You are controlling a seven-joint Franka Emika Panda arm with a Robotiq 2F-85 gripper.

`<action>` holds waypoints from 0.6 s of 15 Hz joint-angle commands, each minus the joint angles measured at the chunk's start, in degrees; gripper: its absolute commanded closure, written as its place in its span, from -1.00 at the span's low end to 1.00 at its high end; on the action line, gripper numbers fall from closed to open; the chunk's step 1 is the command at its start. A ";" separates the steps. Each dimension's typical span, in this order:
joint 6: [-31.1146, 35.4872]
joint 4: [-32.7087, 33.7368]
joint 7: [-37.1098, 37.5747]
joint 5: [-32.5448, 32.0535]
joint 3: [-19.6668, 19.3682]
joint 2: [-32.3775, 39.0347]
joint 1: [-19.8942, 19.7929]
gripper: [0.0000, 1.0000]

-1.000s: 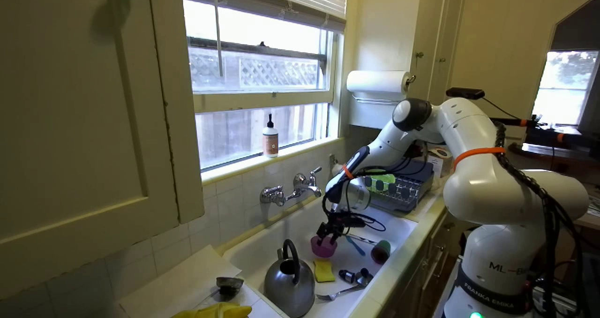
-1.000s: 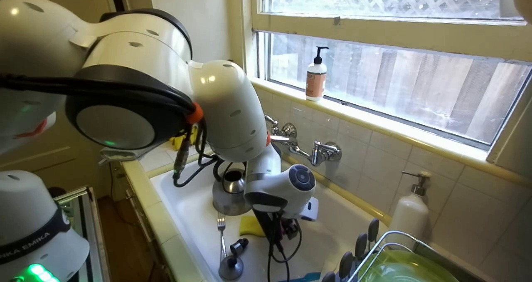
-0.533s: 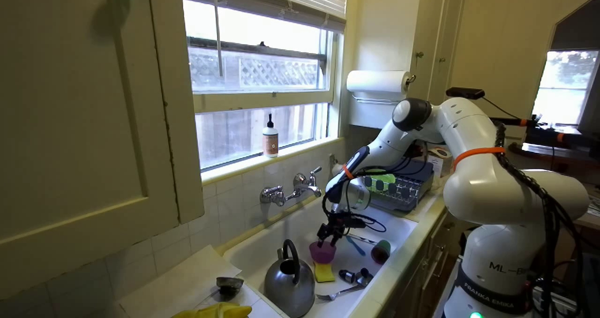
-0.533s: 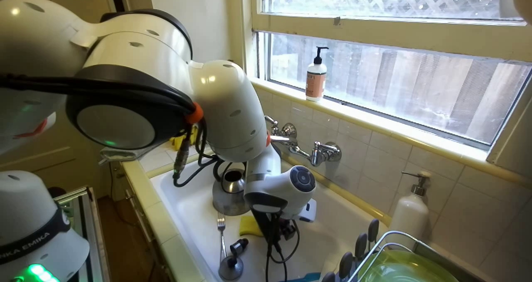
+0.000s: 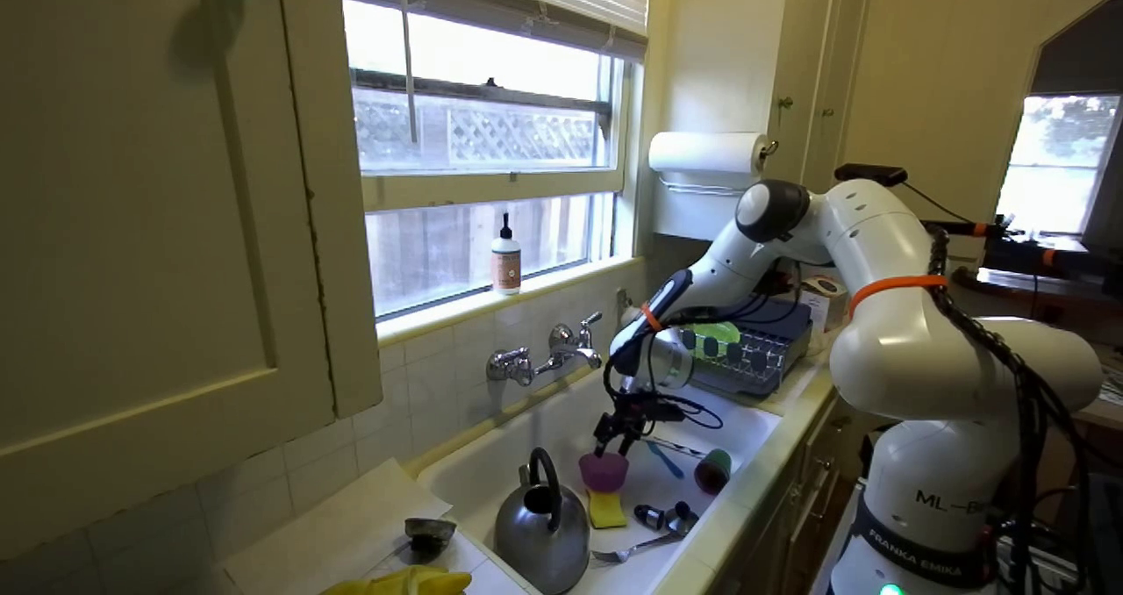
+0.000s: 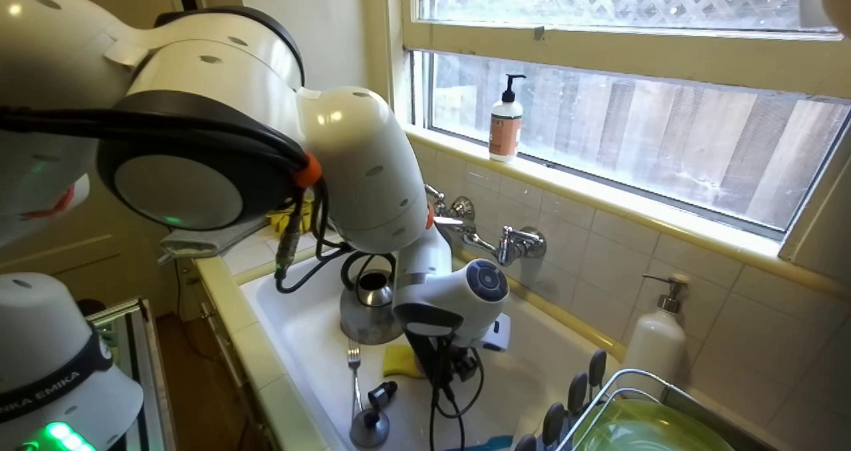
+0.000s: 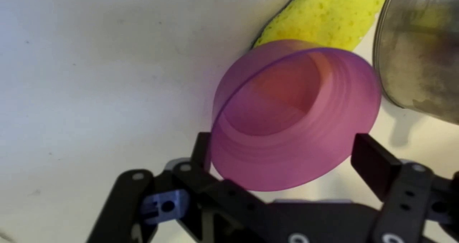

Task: Take the purple bowl out of the plate rack and put it into the sink the turn on the water to the faucet and put water in it

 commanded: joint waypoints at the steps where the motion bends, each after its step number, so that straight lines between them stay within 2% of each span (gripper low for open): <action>1: -0.69 -4.38 -0.85 0.35 -0.22 -4.26 -1.15 -1.00; 9: -1.51 -9.64 -2.35 0.49 -1.02 -9.25 -2.40 -1.00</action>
